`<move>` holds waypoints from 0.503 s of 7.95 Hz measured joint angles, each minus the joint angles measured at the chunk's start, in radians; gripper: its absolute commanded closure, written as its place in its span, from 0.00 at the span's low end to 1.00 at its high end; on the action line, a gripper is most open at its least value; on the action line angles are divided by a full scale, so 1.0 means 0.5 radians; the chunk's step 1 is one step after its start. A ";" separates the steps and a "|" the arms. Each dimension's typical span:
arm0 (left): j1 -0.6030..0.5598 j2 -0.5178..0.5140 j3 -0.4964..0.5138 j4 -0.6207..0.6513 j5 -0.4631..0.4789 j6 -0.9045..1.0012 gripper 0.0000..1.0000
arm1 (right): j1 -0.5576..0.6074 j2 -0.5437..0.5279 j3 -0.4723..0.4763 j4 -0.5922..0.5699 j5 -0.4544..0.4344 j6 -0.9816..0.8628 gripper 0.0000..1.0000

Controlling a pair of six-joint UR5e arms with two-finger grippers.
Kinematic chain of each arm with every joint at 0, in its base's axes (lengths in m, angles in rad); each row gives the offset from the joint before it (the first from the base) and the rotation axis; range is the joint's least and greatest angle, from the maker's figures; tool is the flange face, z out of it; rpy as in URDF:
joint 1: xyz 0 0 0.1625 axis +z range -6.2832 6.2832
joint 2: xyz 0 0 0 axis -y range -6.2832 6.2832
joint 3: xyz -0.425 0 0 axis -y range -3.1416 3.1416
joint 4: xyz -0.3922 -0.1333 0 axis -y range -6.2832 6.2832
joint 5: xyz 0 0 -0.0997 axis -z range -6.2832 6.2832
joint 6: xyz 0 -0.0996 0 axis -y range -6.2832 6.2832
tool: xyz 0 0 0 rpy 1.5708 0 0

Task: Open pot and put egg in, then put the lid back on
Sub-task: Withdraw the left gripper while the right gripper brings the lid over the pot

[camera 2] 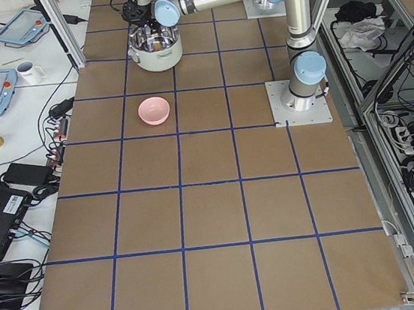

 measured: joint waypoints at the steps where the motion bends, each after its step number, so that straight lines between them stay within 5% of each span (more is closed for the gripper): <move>1: 0.107 0.084 0.000 -0.113 -0.016 0.215 0.00 | 0.079 0.011 -0.001 -0.048 0.026 0.089 1.00; 4: 0.382 0.322 0.000 -0.511 0.144 1.168 0.00 | 0.331 0.119 -0.027 -0.243 0.038 0.299 1.00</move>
